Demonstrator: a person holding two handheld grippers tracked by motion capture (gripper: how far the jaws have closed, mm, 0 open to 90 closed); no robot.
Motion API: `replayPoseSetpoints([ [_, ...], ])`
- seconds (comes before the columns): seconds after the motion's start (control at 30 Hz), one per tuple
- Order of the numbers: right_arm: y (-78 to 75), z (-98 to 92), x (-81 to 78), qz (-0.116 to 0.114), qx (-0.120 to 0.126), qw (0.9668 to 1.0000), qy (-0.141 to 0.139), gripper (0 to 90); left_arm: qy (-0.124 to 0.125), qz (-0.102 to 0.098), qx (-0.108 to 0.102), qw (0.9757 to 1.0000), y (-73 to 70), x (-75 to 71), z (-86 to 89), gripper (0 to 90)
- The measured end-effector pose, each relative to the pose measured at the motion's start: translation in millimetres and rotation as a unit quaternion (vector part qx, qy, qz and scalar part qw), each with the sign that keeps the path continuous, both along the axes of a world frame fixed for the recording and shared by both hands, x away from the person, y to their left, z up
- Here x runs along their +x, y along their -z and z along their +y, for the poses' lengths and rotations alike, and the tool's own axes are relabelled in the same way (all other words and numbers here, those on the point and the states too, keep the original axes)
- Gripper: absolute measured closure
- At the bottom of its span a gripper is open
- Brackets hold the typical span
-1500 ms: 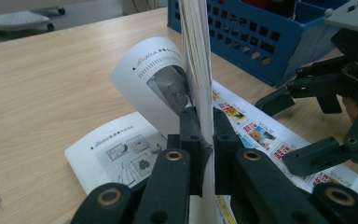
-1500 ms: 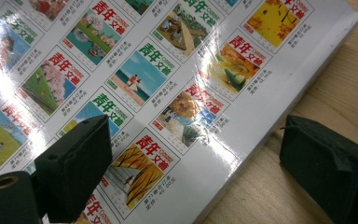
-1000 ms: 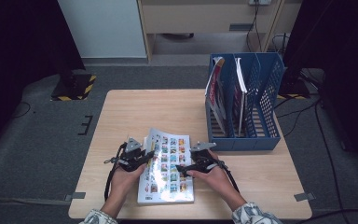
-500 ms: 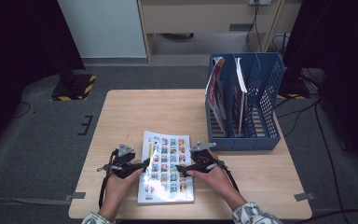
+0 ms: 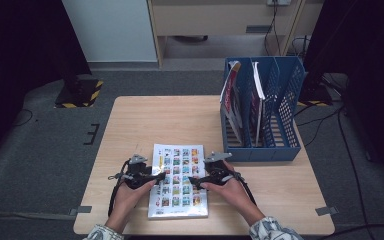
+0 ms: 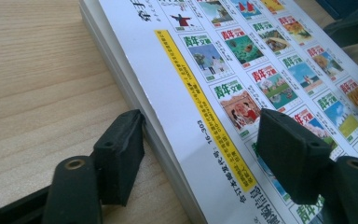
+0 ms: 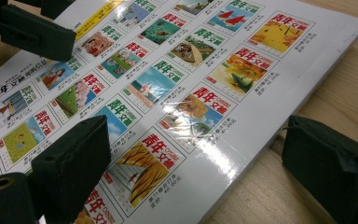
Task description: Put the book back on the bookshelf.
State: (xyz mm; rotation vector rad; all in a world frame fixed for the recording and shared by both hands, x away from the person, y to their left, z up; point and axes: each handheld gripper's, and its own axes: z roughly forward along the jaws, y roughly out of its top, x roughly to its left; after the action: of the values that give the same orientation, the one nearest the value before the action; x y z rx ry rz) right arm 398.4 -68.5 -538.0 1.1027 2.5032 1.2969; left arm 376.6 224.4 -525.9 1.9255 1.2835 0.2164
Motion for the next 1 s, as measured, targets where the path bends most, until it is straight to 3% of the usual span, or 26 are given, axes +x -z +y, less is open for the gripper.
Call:
replayPoseSetpoints([
  [0.13,-0.3,-0.5,-0.6,0.002,0.000,1.0000,0.000,8.0,-0.017,0.000,-0.020,0.9997,-4.1,-0.1,4.9,42.1],
  [0.23,-0.2,-0.8,-0.6,0.002,-0.001,1.0000,-0.001,7.6,-0.025,-0.017,-0.038,0.9988,-10.1,-3.3,7.6,50.4],
  [0.27,-0.2,-1.1,-0.6,0.002,-0.002,1.0000,-0.002,7.6,-0.022,-0.021,-0.056,0.9980,-13.2,-4.3,9.2,53.2],
  [0.37,-0.2,-1.0,-0.7,0.002,-0.002,1.0000,-0.002,7.6,-0.011,-0.024,-0.046,0.9986,-15.9,-5.4,7.5,54.0],
  [0.4,-0.2,-1.1,-0.7,0.002,-0.002,1.0000,-0.002,7.6,-0.006,-0.018,-0.043,0.9989,-15.6,-5.8,7.4,54.2],
  [0.47,-0.1,-1.2,-0.5,0.001,-0.001,1.0000,-0.003,7.6,0.012,0.003,-0.059,0.9982,-13.7,-7.0,9.3,56.2],
  [0.57,-0.1,-1.5,-0.3,0.002,-0.001,1.0000,-0.004,7.6,0.023,0.007,-0.075,0.9969,-14.5,-7.8,5.8,60.3],
  [0.7,-0.1,-1.5,-0.3,0.002,-0.001,1.0000,-0.004,7.6,0.038,-0.009,-0.039,0.9985,-15.0,-3.3,-8.4,55.9],
  [0.77,0.0,-1.6,-0.2,0.001,-0.002,1.0000,-0.005,7.6,0.036,-0.014,-0.037,0.9986,-14.4,1.1,-12.9,55.1],
  [0.93,-0.2,-1.6,-0.4,0.002,-0.001,1.0000,-0.004,7.5,0.032,-0.035,-0.018,0.9987,-13.2,-0.8,-17.4,67.9],
  [1.0,-0.2,-1.5,-0.4,0.003,-0.001,1.0000,-0.004,7.5,0.029,-0.042,-0.023,0.9984,-15.1,-2.7,-18.3,73.1],
])
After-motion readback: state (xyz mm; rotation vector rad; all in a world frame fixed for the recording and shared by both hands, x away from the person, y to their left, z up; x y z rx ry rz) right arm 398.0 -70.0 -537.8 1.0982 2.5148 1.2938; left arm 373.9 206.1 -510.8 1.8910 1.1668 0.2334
